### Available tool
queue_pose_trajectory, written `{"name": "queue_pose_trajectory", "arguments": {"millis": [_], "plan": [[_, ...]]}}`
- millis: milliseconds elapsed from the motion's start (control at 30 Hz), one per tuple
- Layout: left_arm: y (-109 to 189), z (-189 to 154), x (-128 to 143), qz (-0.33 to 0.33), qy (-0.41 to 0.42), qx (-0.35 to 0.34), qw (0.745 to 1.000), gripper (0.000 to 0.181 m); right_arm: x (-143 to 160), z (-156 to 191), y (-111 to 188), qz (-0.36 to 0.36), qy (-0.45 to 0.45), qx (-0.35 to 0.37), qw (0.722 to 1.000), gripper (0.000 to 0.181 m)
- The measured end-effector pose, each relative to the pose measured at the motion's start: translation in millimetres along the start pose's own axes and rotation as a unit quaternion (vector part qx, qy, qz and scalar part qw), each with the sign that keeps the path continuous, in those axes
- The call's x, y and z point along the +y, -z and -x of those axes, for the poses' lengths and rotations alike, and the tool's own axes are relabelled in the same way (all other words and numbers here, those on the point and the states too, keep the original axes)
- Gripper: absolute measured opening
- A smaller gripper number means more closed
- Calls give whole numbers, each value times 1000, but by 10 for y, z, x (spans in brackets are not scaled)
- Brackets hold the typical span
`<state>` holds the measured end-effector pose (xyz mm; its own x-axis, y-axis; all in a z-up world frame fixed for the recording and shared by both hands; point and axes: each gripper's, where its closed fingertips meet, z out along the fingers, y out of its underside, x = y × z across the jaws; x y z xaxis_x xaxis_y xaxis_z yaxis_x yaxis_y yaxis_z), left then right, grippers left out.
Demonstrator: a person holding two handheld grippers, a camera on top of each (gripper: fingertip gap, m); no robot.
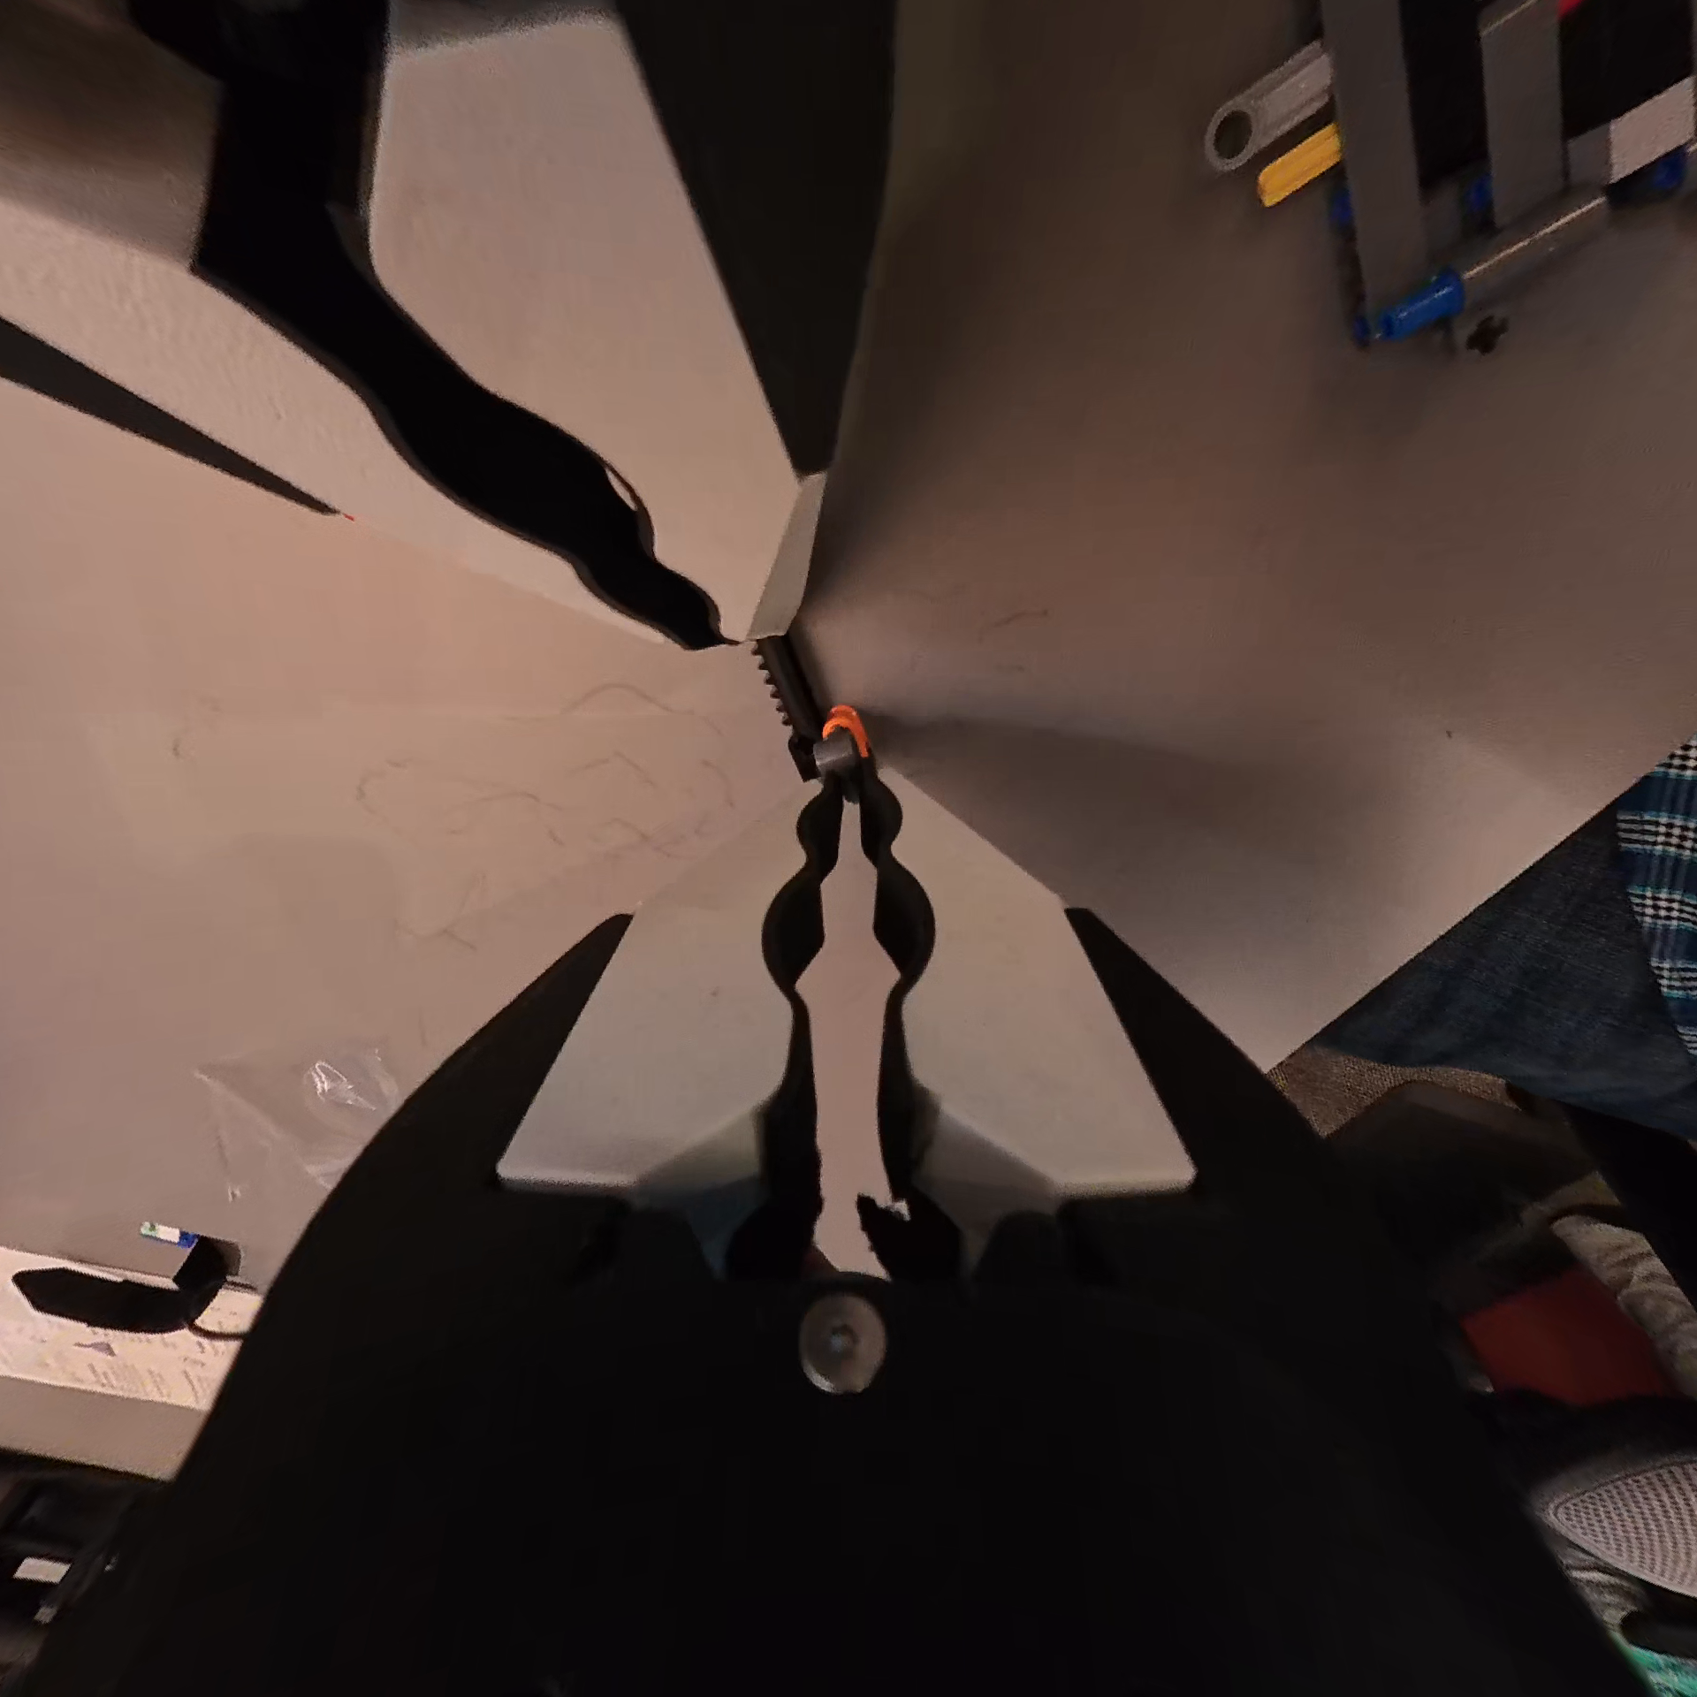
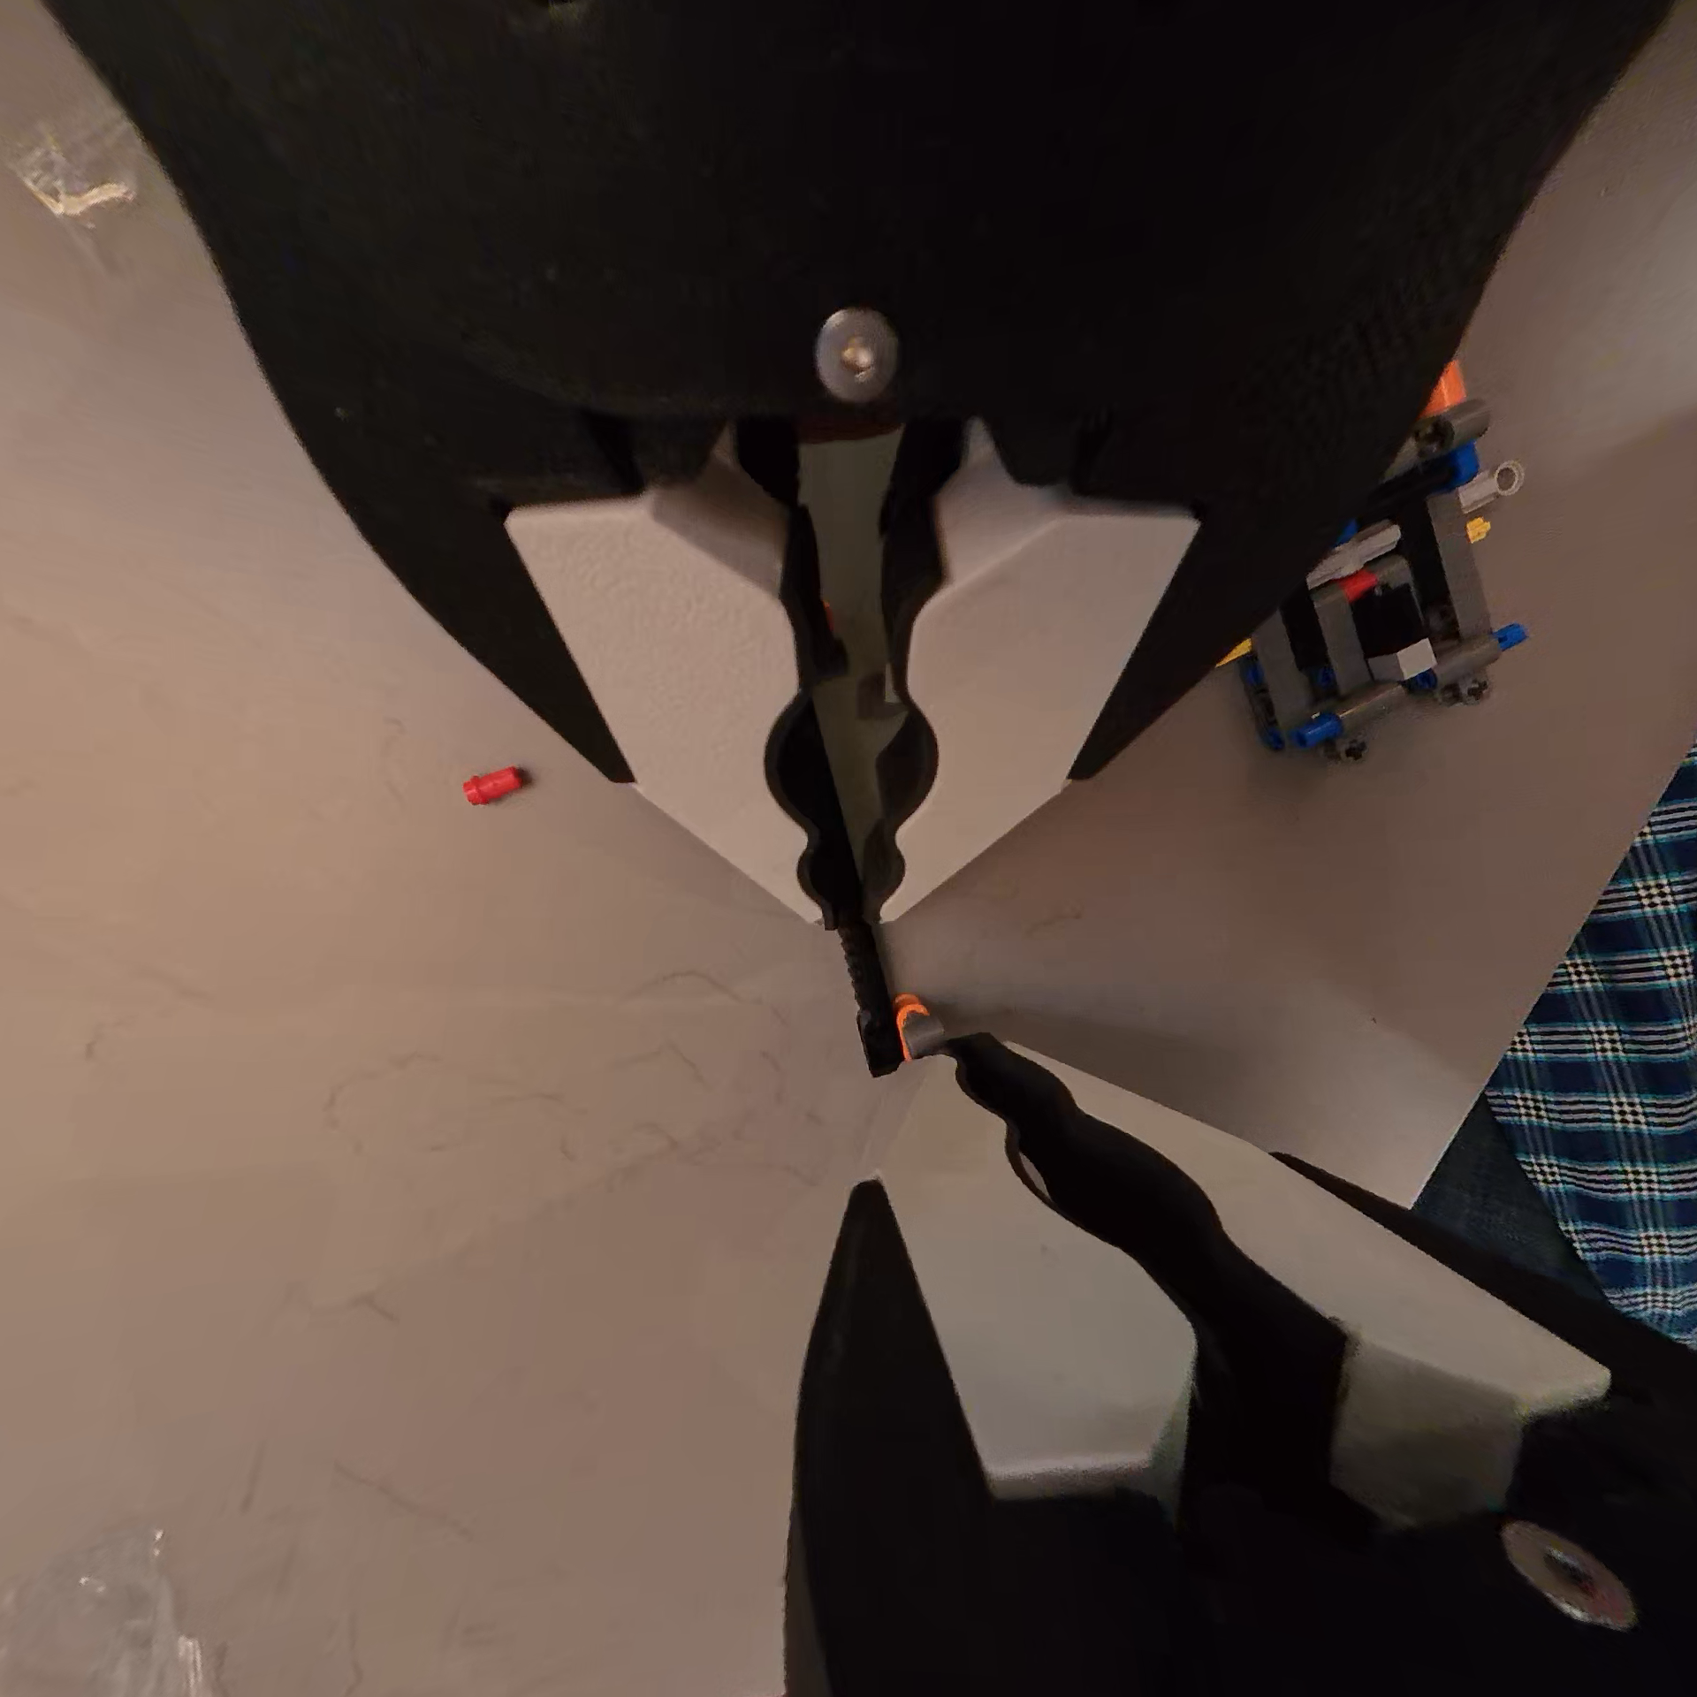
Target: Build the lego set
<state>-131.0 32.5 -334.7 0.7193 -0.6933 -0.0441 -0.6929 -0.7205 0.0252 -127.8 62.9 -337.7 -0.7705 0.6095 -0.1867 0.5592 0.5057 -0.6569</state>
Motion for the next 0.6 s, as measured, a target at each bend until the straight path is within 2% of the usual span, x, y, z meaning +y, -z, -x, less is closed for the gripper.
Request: {"name": "queue_pose_trajectory", "arguments": {"millis": [600], "plan": [[-49, 7, -7, 3, 12, 4, 1000, 2, 4, -4, -6, 2, -9, -3, 1000, 2]]}}
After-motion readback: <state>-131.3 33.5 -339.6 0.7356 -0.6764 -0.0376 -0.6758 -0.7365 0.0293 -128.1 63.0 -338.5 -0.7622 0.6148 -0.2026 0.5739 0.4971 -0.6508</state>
